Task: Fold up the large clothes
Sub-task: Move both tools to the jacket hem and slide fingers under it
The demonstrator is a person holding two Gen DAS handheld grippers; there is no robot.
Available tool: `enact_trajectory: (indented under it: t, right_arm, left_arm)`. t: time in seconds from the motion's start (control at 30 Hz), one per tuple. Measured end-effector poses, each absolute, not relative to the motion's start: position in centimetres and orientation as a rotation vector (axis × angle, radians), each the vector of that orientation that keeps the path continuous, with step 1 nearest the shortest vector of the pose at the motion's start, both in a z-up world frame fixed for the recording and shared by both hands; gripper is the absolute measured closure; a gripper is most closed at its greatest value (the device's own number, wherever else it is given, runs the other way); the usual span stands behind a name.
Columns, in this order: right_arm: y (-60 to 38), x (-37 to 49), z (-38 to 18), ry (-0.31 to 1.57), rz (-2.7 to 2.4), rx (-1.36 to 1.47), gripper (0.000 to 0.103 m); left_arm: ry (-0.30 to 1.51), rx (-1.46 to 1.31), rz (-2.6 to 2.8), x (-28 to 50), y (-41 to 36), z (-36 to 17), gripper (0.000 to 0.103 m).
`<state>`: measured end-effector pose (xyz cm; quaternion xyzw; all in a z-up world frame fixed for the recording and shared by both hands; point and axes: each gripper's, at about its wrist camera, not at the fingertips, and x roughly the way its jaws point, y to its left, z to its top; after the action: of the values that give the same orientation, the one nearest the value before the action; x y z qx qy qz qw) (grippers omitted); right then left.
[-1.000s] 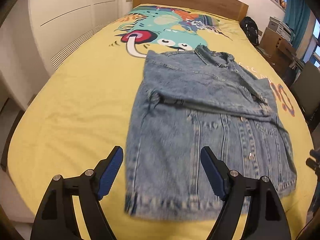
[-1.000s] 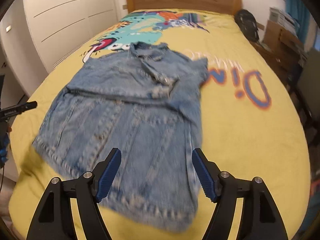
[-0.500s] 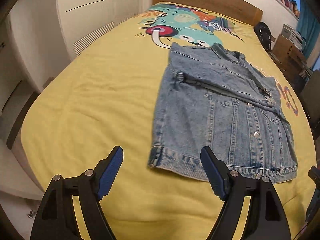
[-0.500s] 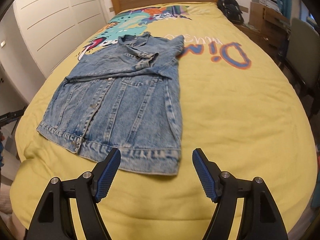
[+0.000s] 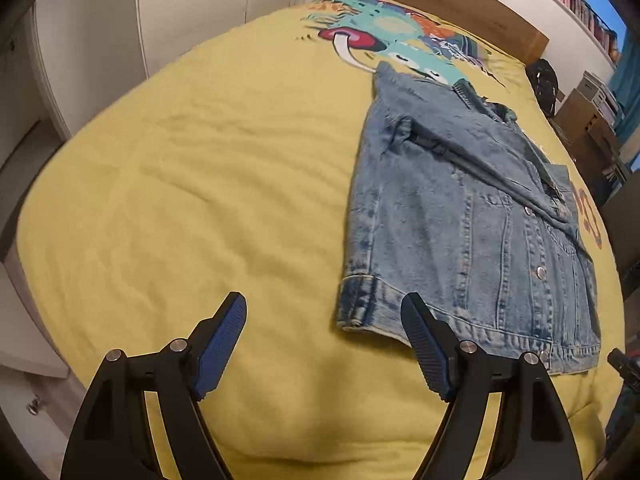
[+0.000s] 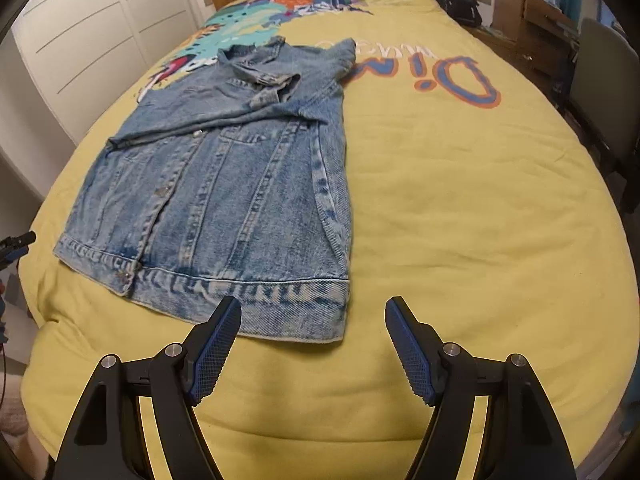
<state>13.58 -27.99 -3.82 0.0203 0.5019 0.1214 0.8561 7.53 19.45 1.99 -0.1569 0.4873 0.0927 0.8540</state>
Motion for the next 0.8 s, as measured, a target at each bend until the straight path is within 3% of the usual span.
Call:
enact_trajectory:
  t: [0.8]
  right_arm:
    - [-28.2,18.6,-8.3,1.180,0.293,0.090,0.027]
  left_arm:
    - [1.192,-0.440,-0.143,13.9,20.3,-4.1,0.029]
